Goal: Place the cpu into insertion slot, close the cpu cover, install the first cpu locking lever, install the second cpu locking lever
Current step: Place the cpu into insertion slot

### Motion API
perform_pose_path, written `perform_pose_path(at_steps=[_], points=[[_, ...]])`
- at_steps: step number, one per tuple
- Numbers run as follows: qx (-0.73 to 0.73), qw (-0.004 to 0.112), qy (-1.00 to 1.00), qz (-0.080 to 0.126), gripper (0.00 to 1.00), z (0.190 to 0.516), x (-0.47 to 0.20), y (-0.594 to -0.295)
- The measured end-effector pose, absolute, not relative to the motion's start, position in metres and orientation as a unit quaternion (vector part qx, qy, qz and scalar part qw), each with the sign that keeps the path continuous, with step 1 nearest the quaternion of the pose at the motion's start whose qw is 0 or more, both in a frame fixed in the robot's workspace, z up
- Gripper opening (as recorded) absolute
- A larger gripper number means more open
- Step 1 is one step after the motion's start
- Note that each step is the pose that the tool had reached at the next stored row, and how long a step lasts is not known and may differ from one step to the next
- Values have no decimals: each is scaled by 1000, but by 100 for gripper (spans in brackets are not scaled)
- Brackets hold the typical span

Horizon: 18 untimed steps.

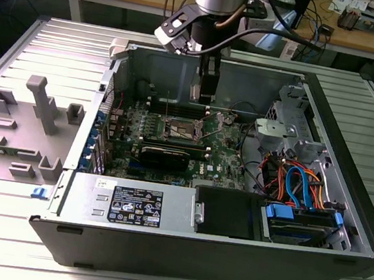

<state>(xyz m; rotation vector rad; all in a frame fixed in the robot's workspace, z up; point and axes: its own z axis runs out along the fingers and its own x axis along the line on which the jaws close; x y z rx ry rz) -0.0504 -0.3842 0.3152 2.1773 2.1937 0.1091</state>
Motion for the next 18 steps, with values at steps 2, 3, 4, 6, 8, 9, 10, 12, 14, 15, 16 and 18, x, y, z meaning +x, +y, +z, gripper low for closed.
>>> perform_pose_path(at_steps=[2,3,4,6,8,9,10,12,14,15,16,18], points=[[704,25,709,36,54,311,-55,-384],[703,25,710,36,54,308,-57,-384],[703,25,710,36,54,306,-58,-384],[702,25,710,36,54,303,-59,-384],[702,25,711,36,54,298,-60,-384],[701,25,711,36,54,297,-60,-384],[701,25,712,36,54,295,-60,-384],[701,25,712,36,54,295,-60,-384],[701,25,712,36,54,295,-60,-384],[701,25,712,36,54,294,-60,-384],[700,25,712,36,54,294,-60,-384],[700,25,713,36,54,294,-60,-384]])
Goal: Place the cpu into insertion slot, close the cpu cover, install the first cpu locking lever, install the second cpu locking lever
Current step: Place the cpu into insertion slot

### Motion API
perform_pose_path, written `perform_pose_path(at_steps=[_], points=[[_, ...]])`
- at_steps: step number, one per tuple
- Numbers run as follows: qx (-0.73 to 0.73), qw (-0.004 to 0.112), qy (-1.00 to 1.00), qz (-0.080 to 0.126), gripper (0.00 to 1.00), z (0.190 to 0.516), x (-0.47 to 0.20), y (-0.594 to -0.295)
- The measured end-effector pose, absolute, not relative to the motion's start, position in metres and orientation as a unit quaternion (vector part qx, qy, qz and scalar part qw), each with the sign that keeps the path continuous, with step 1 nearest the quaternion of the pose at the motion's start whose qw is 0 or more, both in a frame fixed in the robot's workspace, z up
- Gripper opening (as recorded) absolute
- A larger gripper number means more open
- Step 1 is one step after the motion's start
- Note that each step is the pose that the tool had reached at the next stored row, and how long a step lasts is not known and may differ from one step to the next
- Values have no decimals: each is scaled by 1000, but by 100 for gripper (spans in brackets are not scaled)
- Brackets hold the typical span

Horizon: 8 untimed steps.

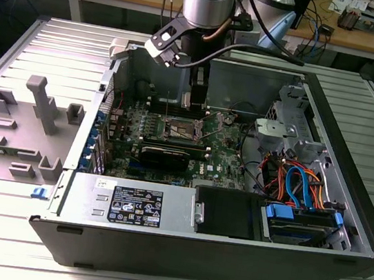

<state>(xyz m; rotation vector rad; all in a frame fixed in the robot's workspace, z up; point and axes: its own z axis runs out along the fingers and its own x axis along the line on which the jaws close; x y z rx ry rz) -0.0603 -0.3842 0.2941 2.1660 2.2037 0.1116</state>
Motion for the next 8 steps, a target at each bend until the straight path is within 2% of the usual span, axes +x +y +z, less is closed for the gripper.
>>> perform_pose_path(at_steps=[8], points=[[700,25,713,36,54,294,-60,-384]])
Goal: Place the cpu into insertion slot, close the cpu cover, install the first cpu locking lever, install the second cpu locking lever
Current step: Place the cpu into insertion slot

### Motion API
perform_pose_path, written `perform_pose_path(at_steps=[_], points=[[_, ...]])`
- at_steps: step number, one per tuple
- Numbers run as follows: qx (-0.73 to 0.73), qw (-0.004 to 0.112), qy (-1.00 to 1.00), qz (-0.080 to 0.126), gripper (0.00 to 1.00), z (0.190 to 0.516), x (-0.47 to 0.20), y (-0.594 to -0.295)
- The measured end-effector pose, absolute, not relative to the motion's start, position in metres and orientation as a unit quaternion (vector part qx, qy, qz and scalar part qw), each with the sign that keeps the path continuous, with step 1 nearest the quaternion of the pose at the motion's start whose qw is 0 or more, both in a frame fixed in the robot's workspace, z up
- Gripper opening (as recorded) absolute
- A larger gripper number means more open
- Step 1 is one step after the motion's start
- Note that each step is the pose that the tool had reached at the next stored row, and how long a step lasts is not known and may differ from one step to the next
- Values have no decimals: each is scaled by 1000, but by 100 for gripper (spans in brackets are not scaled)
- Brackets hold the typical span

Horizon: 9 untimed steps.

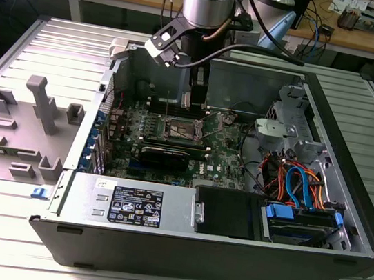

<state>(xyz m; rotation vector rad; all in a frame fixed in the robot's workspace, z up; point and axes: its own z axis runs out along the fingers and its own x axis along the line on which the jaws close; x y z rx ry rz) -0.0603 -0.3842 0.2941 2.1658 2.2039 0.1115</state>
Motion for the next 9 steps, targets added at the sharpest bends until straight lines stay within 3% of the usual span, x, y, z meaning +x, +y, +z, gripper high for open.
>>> perform_pose_path(at_steps=[9], points=[[704,25,709,36,54,276,-60,-384]])
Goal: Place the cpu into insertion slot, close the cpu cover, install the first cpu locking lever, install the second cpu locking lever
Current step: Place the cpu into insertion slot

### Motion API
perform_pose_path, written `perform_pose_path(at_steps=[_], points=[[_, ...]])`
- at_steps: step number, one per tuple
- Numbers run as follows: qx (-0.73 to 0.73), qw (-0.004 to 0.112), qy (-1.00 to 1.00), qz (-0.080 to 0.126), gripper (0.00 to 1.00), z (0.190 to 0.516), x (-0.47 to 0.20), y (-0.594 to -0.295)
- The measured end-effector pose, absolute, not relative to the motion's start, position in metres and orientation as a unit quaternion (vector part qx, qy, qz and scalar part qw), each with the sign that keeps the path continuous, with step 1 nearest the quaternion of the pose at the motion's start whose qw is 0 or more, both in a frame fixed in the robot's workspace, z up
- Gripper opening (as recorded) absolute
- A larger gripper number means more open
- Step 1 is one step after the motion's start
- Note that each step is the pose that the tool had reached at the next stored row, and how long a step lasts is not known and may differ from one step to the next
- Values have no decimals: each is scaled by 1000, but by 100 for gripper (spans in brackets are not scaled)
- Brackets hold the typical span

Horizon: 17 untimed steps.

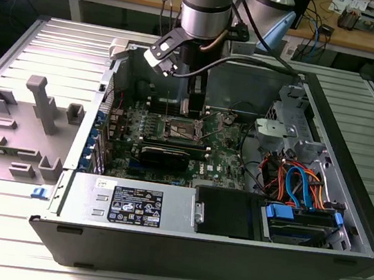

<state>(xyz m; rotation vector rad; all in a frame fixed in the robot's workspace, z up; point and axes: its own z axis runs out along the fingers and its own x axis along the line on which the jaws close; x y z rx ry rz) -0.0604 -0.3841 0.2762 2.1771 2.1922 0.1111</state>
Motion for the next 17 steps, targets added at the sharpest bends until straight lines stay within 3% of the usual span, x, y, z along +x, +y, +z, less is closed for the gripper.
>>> perform_pose_path(at_steps=[17], points=[[704,25,709,37,54,265,-63,-384]])
